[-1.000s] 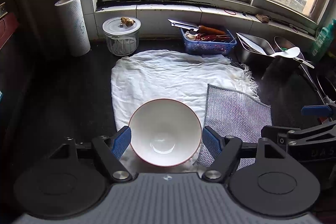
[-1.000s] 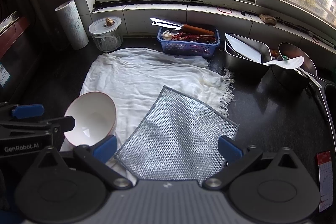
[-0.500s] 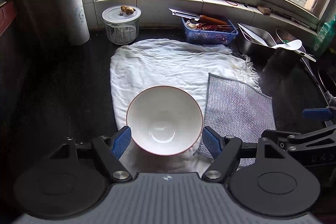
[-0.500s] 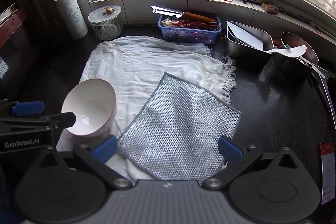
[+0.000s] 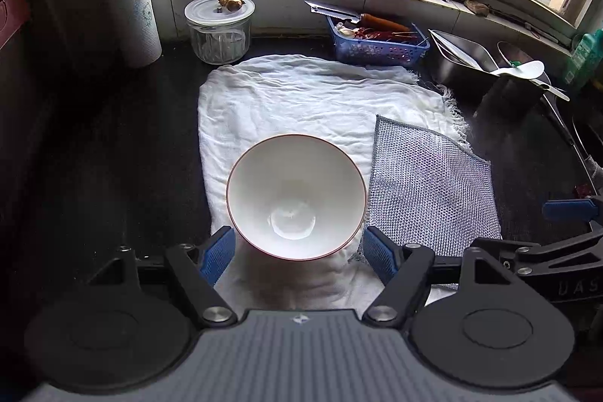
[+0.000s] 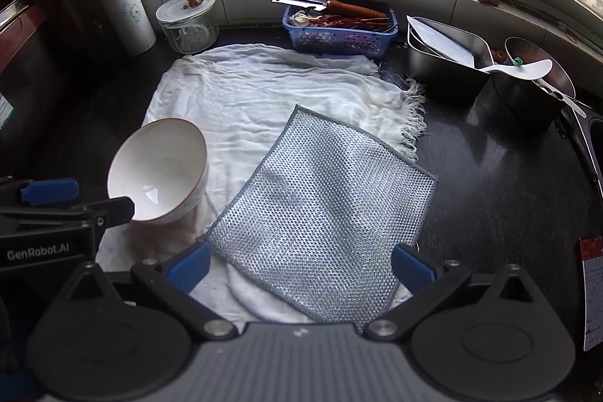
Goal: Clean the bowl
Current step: 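Lower the right tool onto the grey mesh pad and close on its edge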
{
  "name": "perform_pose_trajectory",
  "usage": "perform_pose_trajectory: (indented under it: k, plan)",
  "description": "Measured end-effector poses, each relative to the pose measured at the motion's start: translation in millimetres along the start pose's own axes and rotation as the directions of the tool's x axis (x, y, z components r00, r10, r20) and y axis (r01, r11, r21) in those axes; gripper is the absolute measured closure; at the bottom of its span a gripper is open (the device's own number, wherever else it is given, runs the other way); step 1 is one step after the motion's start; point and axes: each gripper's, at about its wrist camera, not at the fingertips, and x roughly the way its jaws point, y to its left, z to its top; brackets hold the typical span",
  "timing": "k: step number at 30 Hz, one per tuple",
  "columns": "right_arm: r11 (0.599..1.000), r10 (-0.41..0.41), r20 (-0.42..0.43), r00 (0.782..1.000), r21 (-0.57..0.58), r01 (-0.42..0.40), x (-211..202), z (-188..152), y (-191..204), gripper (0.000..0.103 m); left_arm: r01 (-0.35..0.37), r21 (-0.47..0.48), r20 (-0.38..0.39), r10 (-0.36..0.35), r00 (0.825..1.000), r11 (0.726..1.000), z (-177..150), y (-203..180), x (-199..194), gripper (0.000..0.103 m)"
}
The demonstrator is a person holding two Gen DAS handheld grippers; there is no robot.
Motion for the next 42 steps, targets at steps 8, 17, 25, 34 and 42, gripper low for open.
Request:
perform_pose_trajectory:
  k: [8, 17, 25, 34, 42]
  plan:
    - [1.0, -0.001, 0.001, 1.0, 0.0, 0.001, -0.2, 1.4, -0.1, 0.001, 0.0, 0.002, 0.003, 0.0, 1.0, 1.0, 1.6, 0.0, 0.6, 0.029]
    - [1.0, -0.001, 0.0, 1.0, -0.003, 0.001, 0.1, 3.1, -0.5, 0.001, -0.001, 0.002, 0.002, 0.001, 1.0, 1.0, 3.0, 0.8, 1.7, 0.029]
    - [1.0, 0.0, -0.003, 1.0, -0.007, 0.0, -0.5, 3.5, -0.2, 0.001, 0.001, 0.003, 0.001, -0.001, 1.0, 1.0, 4.1, 1.7, 3.4, 0.029]
    - [1.0, 0.012, -0.006, 1.0, -0.01, -0.012, 2.4, 5.3, -1.6, 0.001, -0.012, -0.005, 0.043, 0.013, 0.999, 1.0, 4.4, 8.4, 8.3, 0.029]
    - [0.995, -0.01, 0.064, 0.998, -0.099, 0.017, 17.0, -2.0, -4.6, 0.001, -0.059, -0.005, 0.04, 0.059, 0.997, 0.998, -2.1, 31.4, 40.1, 0.029]
